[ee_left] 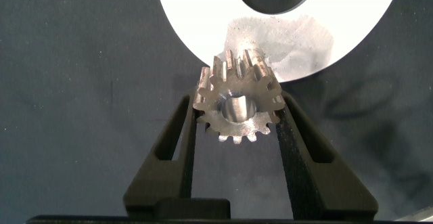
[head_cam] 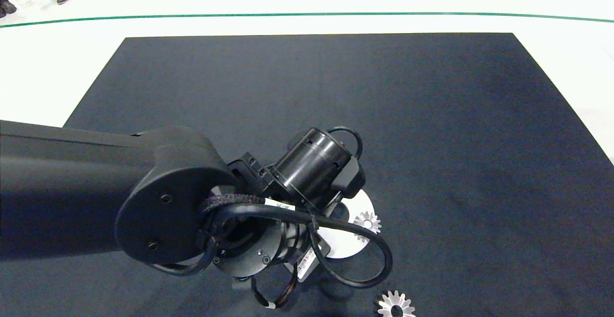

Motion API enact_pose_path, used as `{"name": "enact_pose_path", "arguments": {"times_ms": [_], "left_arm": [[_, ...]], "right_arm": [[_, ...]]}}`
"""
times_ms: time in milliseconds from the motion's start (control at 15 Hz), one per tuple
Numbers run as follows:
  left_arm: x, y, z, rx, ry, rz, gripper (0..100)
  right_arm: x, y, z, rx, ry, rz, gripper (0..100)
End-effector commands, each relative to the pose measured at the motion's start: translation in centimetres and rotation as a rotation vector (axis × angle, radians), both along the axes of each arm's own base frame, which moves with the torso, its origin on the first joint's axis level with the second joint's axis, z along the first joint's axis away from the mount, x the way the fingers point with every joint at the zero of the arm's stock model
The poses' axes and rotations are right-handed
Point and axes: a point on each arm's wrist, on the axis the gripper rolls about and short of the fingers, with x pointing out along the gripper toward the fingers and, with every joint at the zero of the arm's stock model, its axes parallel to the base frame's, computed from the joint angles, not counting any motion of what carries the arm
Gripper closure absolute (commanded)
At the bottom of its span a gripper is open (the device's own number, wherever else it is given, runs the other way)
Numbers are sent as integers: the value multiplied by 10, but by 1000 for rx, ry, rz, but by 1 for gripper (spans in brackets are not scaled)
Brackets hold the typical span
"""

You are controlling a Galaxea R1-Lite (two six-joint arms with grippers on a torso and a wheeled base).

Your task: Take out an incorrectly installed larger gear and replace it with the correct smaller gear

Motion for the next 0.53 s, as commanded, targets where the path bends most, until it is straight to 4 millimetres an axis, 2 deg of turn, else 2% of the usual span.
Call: {"name": "enact_pose_path", "arguments": {"times_ms": [67, 533], "left_arm": [[-2, 2, -1, 10, 3, 0, 100], [-4, -5, -4, 13, 0, -15, 100]], "right_arm": [[0, 0, 0, -2, -1, -2, 0], [1, 1, -2, -8, 4, 0, 0]]}}
